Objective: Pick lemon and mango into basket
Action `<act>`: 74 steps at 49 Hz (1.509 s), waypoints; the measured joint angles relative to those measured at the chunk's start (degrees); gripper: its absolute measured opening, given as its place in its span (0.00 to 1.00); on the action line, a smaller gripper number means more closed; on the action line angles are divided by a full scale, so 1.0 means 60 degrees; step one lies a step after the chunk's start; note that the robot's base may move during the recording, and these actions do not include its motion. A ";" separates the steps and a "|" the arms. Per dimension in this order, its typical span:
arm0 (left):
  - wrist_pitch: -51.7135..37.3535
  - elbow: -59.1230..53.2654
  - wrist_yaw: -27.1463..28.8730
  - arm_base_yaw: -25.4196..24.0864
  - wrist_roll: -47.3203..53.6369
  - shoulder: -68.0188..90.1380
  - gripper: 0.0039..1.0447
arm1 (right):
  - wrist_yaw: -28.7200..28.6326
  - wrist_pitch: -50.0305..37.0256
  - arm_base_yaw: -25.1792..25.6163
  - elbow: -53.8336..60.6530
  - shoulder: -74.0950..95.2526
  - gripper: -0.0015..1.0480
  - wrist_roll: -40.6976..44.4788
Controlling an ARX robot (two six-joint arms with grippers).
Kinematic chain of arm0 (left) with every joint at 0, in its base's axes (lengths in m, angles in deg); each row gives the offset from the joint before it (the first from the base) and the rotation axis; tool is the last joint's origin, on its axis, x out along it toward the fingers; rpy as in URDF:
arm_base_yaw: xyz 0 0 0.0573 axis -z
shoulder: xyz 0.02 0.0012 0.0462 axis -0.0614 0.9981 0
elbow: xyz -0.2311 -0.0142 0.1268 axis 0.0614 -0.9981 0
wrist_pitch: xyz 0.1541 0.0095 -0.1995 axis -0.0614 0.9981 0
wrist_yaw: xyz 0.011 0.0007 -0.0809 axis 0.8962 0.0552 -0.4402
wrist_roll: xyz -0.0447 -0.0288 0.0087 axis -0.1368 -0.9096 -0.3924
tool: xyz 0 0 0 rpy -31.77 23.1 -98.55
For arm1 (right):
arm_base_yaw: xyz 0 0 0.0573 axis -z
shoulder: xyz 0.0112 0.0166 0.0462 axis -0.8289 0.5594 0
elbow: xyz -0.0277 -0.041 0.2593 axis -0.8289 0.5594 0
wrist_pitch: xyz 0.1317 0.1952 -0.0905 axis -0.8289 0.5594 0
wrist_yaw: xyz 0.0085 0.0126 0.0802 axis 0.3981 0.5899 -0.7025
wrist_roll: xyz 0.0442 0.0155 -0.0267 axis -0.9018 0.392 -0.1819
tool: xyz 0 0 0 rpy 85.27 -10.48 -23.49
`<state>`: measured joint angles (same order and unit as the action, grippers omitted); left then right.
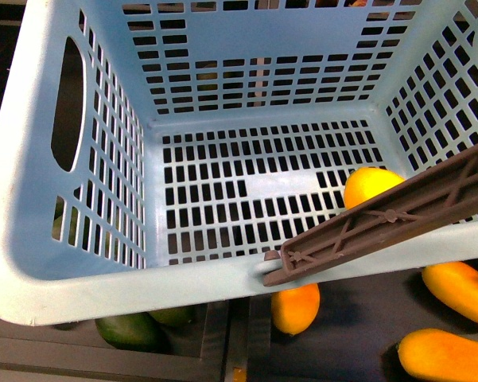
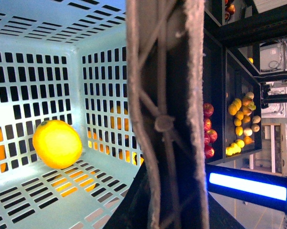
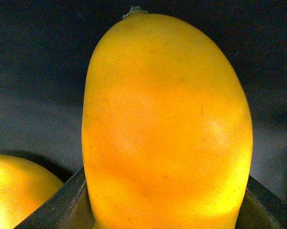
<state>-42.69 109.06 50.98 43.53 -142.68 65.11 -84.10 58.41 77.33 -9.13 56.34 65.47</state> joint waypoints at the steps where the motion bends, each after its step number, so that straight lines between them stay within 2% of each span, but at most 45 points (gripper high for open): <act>1: 0.0000 0.0000 0.0000 0.0000 0.0004 0.0000 0.05 | -0.0146 -0.0044 0.0058 0.0127 -0.0226 0.58 -0.0153; 11: 0.0000 0.0000 -0.0004 0.0000 -0.0004 0.0000 0.05 | -0.1559 -0.0284 0.0681 0.1392 -0.2871 0.58 -0.1147; 18: 0.0000 0.0000 0.0000 0.0000 0.0000 0.0000 0.05 | -0.3013 -0.0015 0.1326 0.2448 -0.5792 0.58 -0.2259; 25: 0.0000 0.0000 -0.0004 0.0000 0.0000 0.0000 0.05 | -0.3519 0.0572 0.1534 0.2805 -0.8174 0.57 -0.3064; 30: 0.0000 0.0000 -0.0004 0.0000 0.0000 0.0000 0.05 | -0.3515 0.1009 0.1271 0.2820 -0.9646 0.57 -0.3621; 37: 0.0000 0.0000 -0.0004 0.0000 -0.0004 0.0000 0.05 | -0.3213 0.1483 0.0430 0.2816 -1.0826 0.57 -0.4011; 52: 0.0000 0.0000 -0.0004 0.0000 0.0000 0.0000 0.05 | -0.1089 0.1807 -0.3242 0.2248 -1.1471 0.57 -0.4721; 63: 0.0000 0.0000 -0.0007 0.0000 0.0000 0.0000 0.05 | 0.0215 0.1661 -0.5136 0.2076 -1.0615 0.57 -0.4845; 74: 0.0000 0.0000 0.0000 0.0000 0.0000 0.0000 0.05 | 0.0780 0.1708 -0.5508 0.2098 -1.0480 0.84 -0.4965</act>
<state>-42.69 109.06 50.98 43.53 -142.68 65.11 -79.42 68.67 44.28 3.46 -6.54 35.68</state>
